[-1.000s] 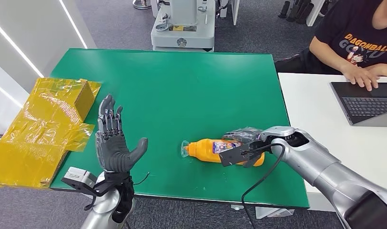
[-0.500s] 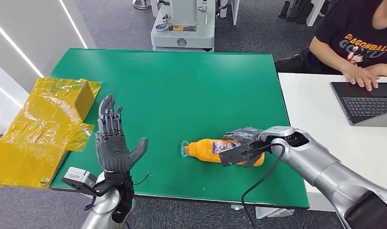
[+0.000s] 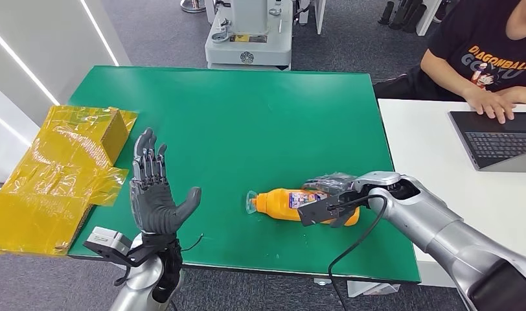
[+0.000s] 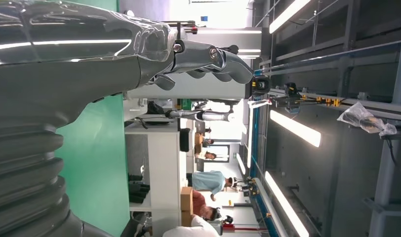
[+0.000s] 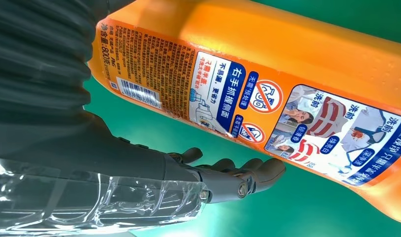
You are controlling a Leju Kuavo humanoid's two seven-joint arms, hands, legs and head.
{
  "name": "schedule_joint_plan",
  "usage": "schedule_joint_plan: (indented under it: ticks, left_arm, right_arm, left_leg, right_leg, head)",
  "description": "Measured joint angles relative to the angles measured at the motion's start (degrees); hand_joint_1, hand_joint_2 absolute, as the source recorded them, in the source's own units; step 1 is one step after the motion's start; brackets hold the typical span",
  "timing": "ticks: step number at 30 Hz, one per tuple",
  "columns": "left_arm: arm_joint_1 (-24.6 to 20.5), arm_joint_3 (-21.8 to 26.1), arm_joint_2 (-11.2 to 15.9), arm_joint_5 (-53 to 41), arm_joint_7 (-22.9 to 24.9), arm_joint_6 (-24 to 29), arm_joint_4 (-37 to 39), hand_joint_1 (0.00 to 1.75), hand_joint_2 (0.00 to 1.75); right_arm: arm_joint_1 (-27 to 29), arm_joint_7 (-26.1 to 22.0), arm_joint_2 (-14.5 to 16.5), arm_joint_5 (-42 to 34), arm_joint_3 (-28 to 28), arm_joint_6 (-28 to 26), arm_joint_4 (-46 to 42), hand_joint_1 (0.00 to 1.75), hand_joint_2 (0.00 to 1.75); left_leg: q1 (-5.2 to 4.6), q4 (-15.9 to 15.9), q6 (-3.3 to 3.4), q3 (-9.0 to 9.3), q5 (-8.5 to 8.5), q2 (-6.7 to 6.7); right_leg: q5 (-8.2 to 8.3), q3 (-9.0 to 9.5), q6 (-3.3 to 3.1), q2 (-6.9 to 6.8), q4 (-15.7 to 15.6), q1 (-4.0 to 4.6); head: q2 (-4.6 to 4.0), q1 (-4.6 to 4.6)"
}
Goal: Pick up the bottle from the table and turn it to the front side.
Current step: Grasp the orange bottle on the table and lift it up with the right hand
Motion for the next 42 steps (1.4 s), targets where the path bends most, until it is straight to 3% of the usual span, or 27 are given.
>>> schedule_joint_plan:
  ticks: [10, 12, 14, 16, 18, 23, 31, 35, 42]
  left_arm:
    - [0.0, 0.0, 0.0, 0.01, 0.03, -0.04, 0.0, 0.0, 1.75]
    - [0.01, 0.0, -0.07, 0.09, 0.27, -0.61, 0.01, 0.0, 1.75]
    - [0.14, 0.0, -0.48, -0.07, 0.62, -1.55, 0.03, 0.0, 1.75]
    - [0.45, 0.0, -1.04, -0.45, 0.76, -2.02, 0.04, 0.0, 1.75]
    - [0.74, 0.0, -1.38, -0.69, 0.78, -2.1, 0.05, 0.0, 1.75]
    - [1.07, 0.0, -1.82, -0.82, 0.79, -2.21, 0.07, 0.0, 1.75]
    - [1.16, 0.0, -2.05, -0.85, 0.96, -2.23, 0.08, 0.0, 1.75]
    - [1.16, 0.0, -2.05, -0.85, 0.96, -2.33, 0.09, 0.0, 1.75]
    - [1.16, 0.0, -2.05, -0.85, 1.02, -2.38, 0.09, 0.0, 1.75]
  right_arm:
    - [0.04, 0.2, 0.0, 0.06, 0.0, -0.14, 0.0, 0.0, 1.75]
    - [1.05, 2.21, 0.31, 1.53, -0.51, -2.67, 0.0, 0.0, 1.75]
    - [5.02, 6.12, 1.65, 6.46, -2.49, -12.62, 0.46, 0.0, 1.75]
    - [10.39, 8.31, 3.67, 11.28, -4.82, -26.69, 1.58, 0.0, 1.75]
    - [13.76, 8.2, 5.36, 12.91, -6.32, -34.57, 2.79, 0.0, 1.75]
    - [15.55, 7.44, 7.52, 14.37, -9.67, -32.72, 4.2, 0.0, 1.75]
    - [16.42, 7.41, 8.49, 15.62, -12.19, -31.77, 4.52, 0.0, 1.75]
    - [16.74, 7.44, 8.73, 16.7, -13.09, -31.67, 4.52, 1.7, 1.75]
    - [17.12, 7.14, 9.04, 18.19, -14.44, -31.3, 4.52, 1.75, 1.75]
  left_leg:
    - [0.0, 0.0, 0.0, 0.0, 0.0, 0.0]
    - [0.03, -0.01, 0.0, 0.03, 0.0, -0.02]
    - [0.13, -0.03, -0.01, 0.09, -0.02, -0.11]
    - [0.17, -0.05, -0.01, 0.11, -0.05, -0.14]
    - [0.15, -0.05, 0.0, 0.13, -0.09, -0.01]
    - [0.16, -0.06, 0.02, 0.35, -0.15, 0.11]
    - [0.15, -0.02, 0.03, 0.58, -0.14, 0.12]
    - [0.15, -0.01, 0.03, 0.6, -0.14, 0.11]
    - [0.15, -0.02, 0.03, 0.61, -0.14, 0.11]
  right_leg:
    - [0.0, 0.0, 0.0, 0.0, 0.0, 0.0]
    - [-0.01, 0.03, 0.0, -0.02, -0.03, 0.02]
    - [-0.04, 0.18, -0.02, -0.09, -0.12, 0.11]
    - [-0.07, 0.25, -0.04, -0.12, -0.16, 0.17]
    - [-0.07, 0.2, -0.05, -0.02, -0.16, 0.16]
    - [-0.12, 0.35, -0.06, 0.09, -0.18, 0.17]
    - [-0.1, 0.64, -0.05, 0.09, -0.21, 0.16]
    - [-0.09, 0.66, -0.04, 0.09, -0.21, 0.15]
    - [-0.09, 0.66, -0.04, 0.08, -0.21, 0.16]
  head:
    - [0.0, 0.0]
    - [0.0, -0.02]
    - [0.0, 0.01]
    - [0.0, 0.03]
    - [0.0, -0.01]
    - [0.0, 0.0]
    - [0.0, -0.02]
    - [0.0, -0.02]
    - [0.0, -0.02]
